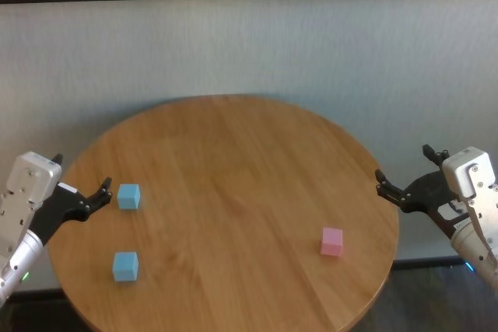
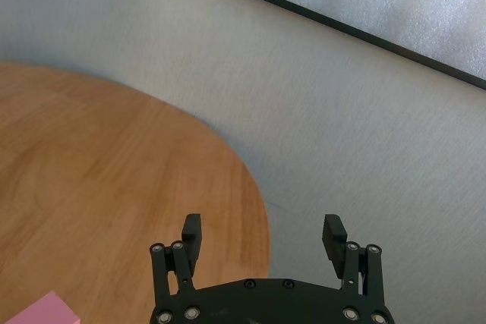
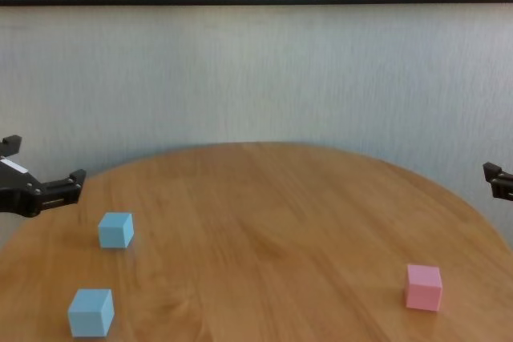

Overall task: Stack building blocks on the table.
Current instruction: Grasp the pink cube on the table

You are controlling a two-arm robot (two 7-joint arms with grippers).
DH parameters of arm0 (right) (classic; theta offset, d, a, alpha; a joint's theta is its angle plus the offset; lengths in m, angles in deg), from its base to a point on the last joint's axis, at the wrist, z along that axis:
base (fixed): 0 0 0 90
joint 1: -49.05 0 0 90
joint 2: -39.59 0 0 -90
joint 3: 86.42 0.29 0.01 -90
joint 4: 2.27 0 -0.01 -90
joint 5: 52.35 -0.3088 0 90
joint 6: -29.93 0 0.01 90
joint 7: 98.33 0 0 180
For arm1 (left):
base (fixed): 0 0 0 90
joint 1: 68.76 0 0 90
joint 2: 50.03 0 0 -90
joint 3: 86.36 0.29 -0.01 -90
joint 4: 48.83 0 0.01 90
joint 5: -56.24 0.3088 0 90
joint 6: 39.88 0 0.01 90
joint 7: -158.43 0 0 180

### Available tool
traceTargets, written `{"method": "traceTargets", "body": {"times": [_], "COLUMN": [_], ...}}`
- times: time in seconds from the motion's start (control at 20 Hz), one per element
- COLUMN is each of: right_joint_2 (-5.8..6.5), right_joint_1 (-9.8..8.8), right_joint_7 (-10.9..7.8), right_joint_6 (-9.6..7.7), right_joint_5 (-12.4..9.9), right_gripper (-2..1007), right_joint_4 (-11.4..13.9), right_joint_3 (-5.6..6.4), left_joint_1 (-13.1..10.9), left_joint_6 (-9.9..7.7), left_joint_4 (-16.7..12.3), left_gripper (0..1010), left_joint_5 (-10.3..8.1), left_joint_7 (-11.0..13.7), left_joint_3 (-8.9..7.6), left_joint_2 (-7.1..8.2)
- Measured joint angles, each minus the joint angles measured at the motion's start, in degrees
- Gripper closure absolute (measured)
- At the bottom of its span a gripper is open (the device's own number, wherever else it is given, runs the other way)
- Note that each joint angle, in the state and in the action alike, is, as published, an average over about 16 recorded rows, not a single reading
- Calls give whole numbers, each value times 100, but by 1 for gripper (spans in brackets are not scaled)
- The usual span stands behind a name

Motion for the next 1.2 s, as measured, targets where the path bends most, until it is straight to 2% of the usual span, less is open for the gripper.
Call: {"method": "traceTargets", "body": {"times": [1.2], "right_joint_2": [0], "right_joint_1": [0], "right_joint_7": [0], "right_joint_6": [0], "right_joint_5": [0], "right_gripper": [0], "right_joint_4": [0], "right_joint_3": [0], "left_joint_1": [0], "left_joint_6": [0], "left_joint_4": [0], "left_gripper": [8], "left_joint_5": [0], "left_joint_7": [0], "left_joint_3": [0], "left_joint_2": [0]}}
